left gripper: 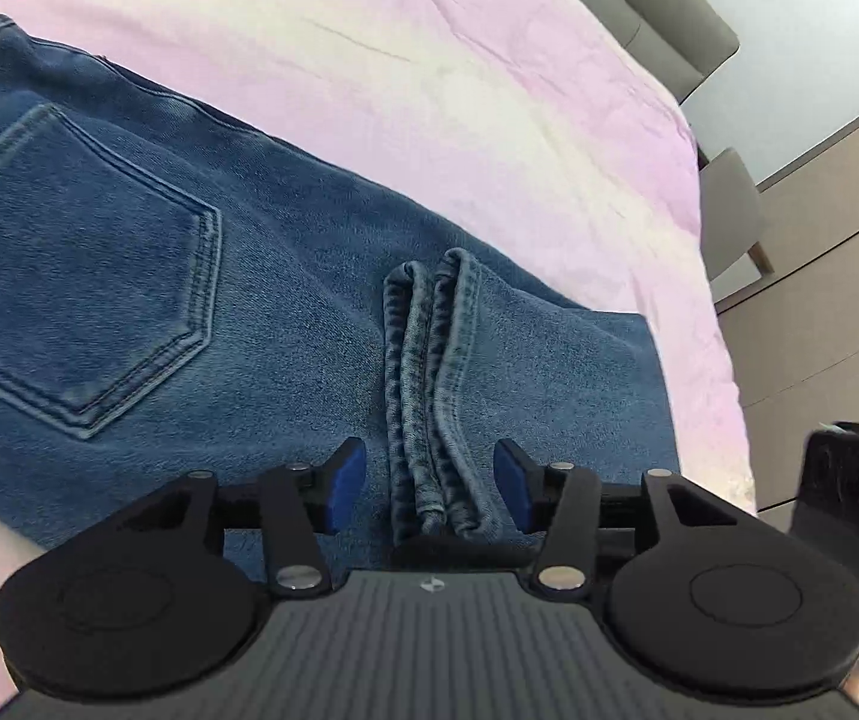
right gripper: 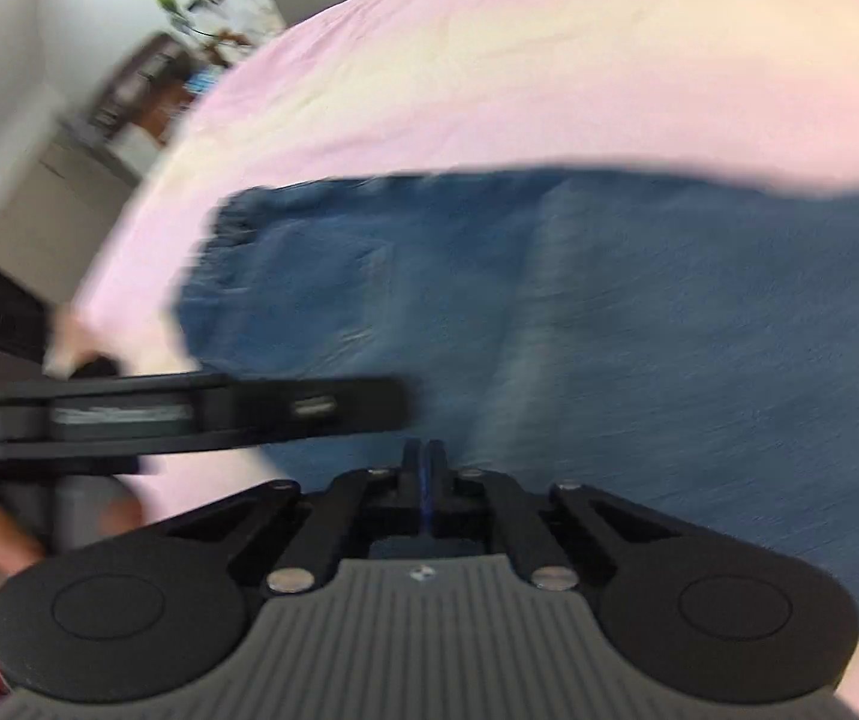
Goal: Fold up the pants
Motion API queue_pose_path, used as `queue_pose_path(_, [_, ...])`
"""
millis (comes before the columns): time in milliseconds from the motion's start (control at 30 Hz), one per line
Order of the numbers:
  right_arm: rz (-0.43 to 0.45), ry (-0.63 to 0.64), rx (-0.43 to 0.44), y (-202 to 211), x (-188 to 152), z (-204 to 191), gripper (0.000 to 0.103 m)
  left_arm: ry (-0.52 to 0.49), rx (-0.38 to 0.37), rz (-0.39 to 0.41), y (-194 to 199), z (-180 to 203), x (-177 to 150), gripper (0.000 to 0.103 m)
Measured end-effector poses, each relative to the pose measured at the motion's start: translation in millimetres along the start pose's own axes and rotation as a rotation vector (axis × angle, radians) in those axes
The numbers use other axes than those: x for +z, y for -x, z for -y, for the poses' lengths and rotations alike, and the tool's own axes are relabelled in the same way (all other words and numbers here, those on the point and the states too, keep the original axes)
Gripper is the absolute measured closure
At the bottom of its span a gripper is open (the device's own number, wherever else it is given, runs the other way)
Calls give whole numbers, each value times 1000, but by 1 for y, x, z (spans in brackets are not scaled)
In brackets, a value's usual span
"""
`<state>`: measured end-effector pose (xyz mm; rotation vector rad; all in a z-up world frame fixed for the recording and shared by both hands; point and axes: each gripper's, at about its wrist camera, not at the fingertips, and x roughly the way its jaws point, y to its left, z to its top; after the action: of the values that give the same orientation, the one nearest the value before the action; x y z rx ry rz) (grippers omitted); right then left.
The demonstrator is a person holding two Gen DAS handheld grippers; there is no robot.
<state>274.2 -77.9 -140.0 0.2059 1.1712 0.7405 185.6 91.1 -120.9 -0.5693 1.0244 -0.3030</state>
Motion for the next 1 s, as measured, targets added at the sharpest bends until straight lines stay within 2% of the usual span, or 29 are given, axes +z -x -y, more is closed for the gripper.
queue_pose_path(33, [-10, 78, -71, -11, -4, -13, 103, 0, 18, -8, -6, 0, 2, 46])
queue_pose_path(133, [-22, 85, -39, -23, -8, -19, 103, 1, 45, -9, -9, -2, 5, 46])
queue_pose_path(233, [30, 126, -87, -6, -8, -15, 103, 1, 28, -2, -5, -6, 7, 45])
queue_pose_path(367, [95, 137, -126, 19, -3, -5, 99, -23, 58, -1, -7, -6, 12, 44])
queue_pose_path(400, [107, 143, -134, 23, -3, -3, 94, -32, 66, -2, -8, -5, 12, 44])
queue_pose_path(433, [115, 155, -168, 23, -2, -4, 85, -41, 70, -4, -7, -6, 11, 45])
queue_pose_path(467, [124, 170, -207, 23, -3, -3, 61, -49, 74, -5, -7, -5, 11, 45])
queue_pose_path(500, [128, 175, -215, 23, -5, -1, 58, -57, 78, -1, -6, -3, 10, 45])
queue_pose_path(600, [76, 137, -193, 9, -6, 5, 59, -69, 85, 1, -1, 0, 7, 45])
queue_pose_path(667, [53, 125, -222, -2, -8, 12, 64, -79, 88, -3, 2, 1, 5, 45])
queue_pose_path(700, [58, 111, -223, -6, -11, 15, 71, -86, 91, -4, 4, 2, 6, 45])
queue_pose_path(733, [69, 89, -229, -8, -11, 18, 85, -93, 89, -4, 7, 3, 5, 45])
queue_pose_path(800, [76, -3, -166, -3, -10, 33, 97, -104, 76, -7, 11, 4, 3, 45])
queue_pose_path(900, [98, -64, -96, 10, -13, 42, 101, -106, 56, -8, 10, 6, 4, 45])
queue_pose_path(1000, [120, -90, -27, 26, -13, 38, 102, -58, 26, 2, 4, 5, 9, 43])
